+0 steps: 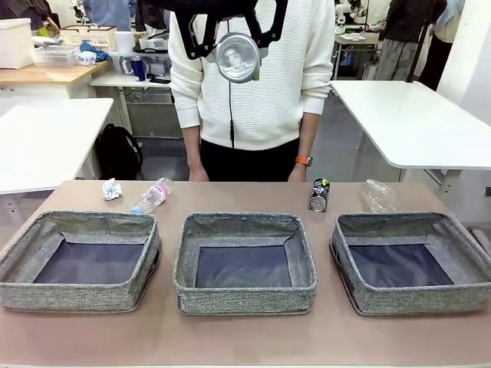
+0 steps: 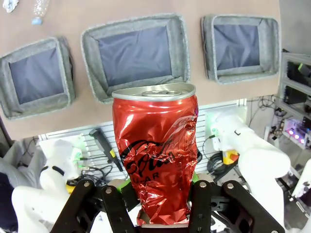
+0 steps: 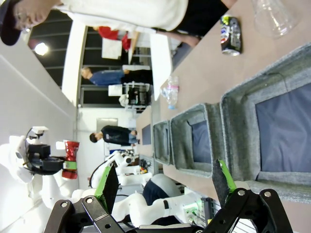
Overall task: Sort the waste into the appropriate baskets.
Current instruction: Place the picked waste into the Fabric basket indicated by the person.
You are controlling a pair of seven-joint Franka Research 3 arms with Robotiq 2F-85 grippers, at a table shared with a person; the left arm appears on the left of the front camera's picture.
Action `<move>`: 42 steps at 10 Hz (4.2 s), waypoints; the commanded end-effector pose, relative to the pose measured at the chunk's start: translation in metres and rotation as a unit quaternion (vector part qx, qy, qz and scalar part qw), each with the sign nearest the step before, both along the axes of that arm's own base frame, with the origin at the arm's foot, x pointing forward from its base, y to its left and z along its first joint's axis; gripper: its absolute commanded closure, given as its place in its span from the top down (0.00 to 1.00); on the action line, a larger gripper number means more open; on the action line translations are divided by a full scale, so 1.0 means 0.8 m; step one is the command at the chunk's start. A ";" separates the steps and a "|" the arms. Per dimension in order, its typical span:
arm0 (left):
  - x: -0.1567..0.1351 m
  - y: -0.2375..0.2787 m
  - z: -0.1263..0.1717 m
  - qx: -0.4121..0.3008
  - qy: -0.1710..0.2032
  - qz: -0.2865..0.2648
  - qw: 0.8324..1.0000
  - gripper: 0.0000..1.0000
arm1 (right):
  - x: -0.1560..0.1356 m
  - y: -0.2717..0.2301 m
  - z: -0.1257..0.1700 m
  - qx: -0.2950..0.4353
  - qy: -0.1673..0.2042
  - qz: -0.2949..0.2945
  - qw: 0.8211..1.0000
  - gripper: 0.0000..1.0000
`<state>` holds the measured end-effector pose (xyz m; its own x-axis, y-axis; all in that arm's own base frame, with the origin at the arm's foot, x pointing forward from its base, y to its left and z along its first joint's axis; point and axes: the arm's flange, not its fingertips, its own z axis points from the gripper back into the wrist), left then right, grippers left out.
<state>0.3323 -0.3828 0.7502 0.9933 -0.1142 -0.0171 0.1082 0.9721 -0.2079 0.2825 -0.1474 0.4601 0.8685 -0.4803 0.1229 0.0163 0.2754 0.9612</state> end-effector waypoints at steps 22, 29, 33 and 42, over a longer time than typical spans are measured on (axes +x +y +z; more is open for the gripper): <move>-0.039 -0.101 -0.215 -0.101 -0.081 -0.042 0.991 0.28 | -0.092 -0.194 -0.006 -0.162 0.003 -0.052 0.985 1.00; 0.019 -0.335 -0.346 -0.161 -0.044 -0.133 0.977 0.28 | -0.112 -0.200 -0.005 -0.159 0.015 -0.074 0.984 1.00; 0.021 -0.365 -0.366 -0.123 -0.075 -0.145 0.979 0.28 | -0.112 -0.200 -0.005 -0.159 0.015 -0.074 0.984 1.00; 0.019 -0.351 -0.353 -0.116 -0.109 -0.139 0.977 1.00 | -0.112 -0.200 -0.005 -0.159 0.015 -0.074 0.984 1.00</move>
<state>0.3484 -0.6666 0.4608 0.8951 -0.3822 0.2294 0.4438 0.8127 -0.3775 0.1934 -0.3087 0.4538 0.8016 -0.5307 0.2753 0.0851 0.5571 0.8261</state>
